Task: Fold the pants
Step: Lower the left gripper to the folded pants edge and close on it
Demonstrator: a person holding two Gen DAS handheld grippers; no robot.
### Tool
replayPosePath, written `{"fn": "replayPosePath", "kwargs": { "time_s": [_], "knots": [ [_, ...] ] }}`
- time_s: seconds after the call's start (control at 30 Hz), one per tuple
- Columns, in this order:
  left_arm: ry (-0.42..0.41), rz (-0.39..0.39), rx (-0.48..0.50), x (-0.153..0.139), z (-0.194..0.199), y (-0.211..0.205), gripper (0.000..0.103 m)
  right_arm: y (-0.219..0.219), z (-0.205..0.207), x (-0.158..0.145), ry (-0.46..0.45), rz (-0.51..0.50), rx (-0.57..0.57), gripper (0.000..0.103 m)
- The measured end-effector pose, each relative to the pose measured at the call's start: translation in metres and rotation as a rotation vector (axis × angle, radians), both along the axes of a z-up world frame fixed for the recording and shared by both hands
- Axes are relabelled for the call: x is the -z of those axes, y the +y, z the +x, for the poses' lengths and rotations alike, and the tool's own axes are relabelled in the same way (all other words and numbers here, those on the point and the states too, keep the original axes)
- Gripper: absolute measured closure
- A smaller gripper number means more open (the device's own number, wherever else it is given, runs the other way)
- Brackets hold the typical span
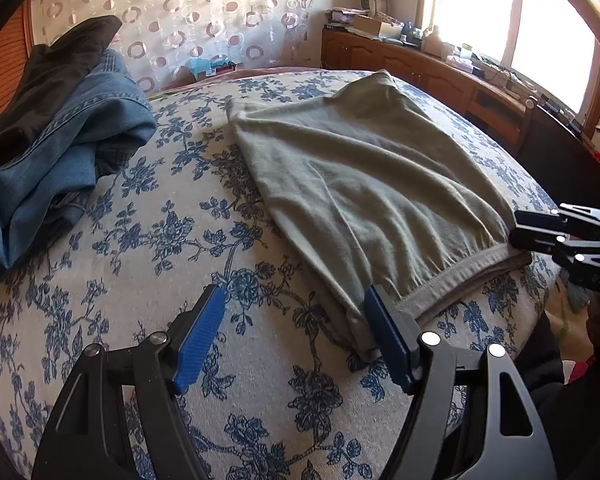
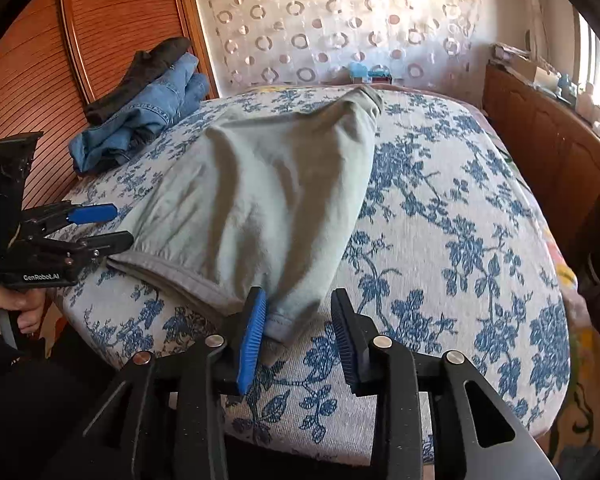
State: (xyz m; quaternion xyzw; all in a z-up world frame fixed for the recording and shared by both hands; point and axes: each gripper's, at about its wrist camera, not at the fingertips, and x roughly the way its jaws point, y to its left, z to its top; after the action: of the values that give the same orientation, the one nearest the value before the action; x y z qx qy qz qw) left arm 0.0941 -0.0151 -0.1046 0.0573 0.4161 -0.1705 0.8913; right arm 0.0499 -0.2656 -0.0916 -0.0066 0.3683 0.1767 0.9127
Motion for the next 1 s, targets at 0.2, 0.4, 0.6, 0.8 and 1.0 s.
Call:
{"fn": "replayPosePath", "kwargs": {
  "time_s": [0.2, 0.4, 0.6, 0.8, 1.0],
  "knots": [
    [-0.007, -0.004, -0.016, 0.002, 0.0, 0.001, 0.022, -0.001, 0.001, 0.001, -0.001, 0.003, 0.004, 0.066],
    [-0.022, 0.001, -0.041, 0.004, 0.001, 0.002, 0.015, -0.001, -0.002, 0.002, -0.009, -0.001, 0.008, 0.066],
    [-0.017, -0.034, -0.066, -0.001, -0.004, 0.003, 0.016, -0.003, -0.003, 0.002, -0.007, 0.009, 0.014, 0.065],
    [0.005, -0.093, -0.002, -0.003, -0.019, -0.003, 0.04, -0.003, -0.007, -0.001, -0.02, 0.024, 0.011, 0.065],
    [0.011, -0.125, 0.016, -0.003, -0.026, -0.006, 0.06, 0.0, -0.009, 0.003, -0.012, 0.027, -0.002, 0.065]
  ]
}}
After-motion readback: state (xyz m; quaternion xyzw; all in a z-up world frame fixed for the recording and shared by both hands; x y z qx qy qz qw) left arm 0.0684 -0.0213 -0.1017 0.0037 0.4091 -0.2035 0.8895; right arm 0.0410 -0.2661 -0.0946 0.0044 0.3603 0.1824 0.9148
